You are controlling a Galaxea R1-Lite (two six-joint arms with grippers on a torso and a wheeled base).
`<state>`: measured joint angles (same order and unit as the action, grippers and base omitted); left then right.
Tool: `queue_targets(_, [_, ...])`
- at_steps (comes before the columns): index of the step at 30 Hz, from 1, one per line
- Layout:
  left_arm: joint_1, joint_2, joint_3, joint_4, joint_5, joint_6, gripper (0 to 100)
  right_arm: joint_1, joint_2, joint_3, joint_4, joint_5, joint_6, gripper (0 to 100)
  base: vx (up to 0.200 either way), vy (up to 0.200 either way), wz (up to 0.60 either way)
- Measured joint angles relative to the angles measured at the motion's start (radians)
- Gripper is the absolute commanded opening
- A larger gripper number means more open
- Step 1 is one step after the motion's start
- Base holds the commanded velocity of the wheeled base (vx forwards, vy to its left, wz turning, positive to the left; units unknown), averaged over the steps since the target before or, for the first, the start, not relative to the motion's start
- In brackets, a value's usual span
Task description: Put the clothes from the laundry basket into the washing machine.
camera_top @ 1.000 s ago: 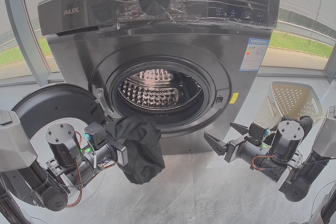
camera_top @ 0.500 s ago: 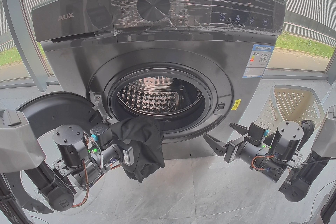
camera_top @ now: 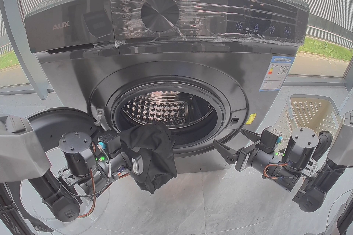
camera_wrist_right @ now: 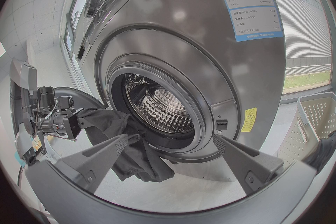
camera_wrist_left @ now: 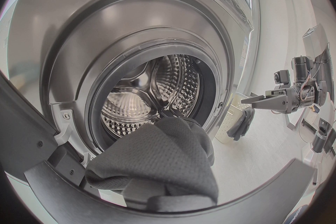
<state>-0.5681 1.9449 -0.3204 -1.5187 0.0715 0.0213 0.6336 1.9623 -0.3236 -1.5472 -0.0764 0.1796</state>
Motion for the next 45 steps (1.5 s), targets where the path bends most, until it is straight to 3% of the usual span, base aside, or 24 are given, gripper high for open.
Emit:
queue_targets(17, [-0.016, 0.02, 0.004, 0.0, 0.006, -0.006, 0, 0.002, 0.0, 0.0, 0.0, 0.0, 0.0, 100, 0.035, 0.0, 0.0])
queue_targets(27, [-0.092, 0.047, -0.01, -0.001, 0.032, -0.033, 0, 0.04, -0.023, 0.027, -0.001, 0.005, -0.004, 100, 0.0, 0.0, 0.0])
queue_targets(33, [-0.101, 0.081, -0.08, -0.001, 0.035, -0.047, 0, 0.078, -0.05, 0.067, 0.0, 0.008, -0.008, 100, 0.0, 0.0, 0.0])
queue_targets(38, [-0.096, 0.153, -0.176, 0.0, 0.026, -0.084, 0, 0.091, -0.061, 0.083, 0.0, 0.008, -0.01, 100, 0.0, 0.0, 0.0])
queue_targets(45, [-0.08, 0.275, -0.35, 0.001, 0.013, -0.108, 0, 0.112, -0.066, 0.105, 0.0, 0.007, -0.01, 100, 0.0, 0.0, 0.0])
